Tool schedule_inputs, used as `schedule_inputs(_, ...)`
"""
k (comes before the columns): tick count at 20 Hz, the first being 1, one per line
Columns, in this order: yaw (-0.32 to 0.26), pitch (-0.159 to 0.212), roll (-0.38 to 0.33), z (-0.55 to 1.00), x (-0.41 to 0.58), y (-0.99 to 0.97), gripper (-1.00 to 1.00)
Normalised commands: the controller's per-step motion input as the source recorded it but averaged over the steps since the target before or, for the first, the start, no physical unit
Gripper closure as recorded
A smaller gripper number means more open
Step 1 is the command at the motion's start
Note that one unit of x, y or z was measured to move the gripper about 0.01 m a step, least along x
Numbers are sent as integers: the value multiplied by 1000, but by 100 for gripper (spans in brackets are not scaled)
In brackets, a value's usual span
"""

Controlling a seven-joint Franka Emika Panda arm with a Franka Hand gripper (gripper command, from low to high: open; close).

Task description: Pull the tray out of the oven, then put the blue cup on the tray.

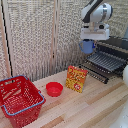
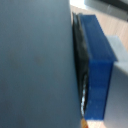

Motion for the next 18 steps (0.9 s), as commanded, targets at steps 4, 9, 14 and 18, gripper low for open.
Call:
schedule_inputs(4, -78, 245, -167, 237, -172, -602, 100)
schedule_inputs(9, -39, 168, -154, 88, -114, -714, 100)
schedule_inputs(14, -9, 44, -98, -135, 112, -429, 100)
schedule_inputs(18, 0, -43, -19, -250, 191, -42, 100)
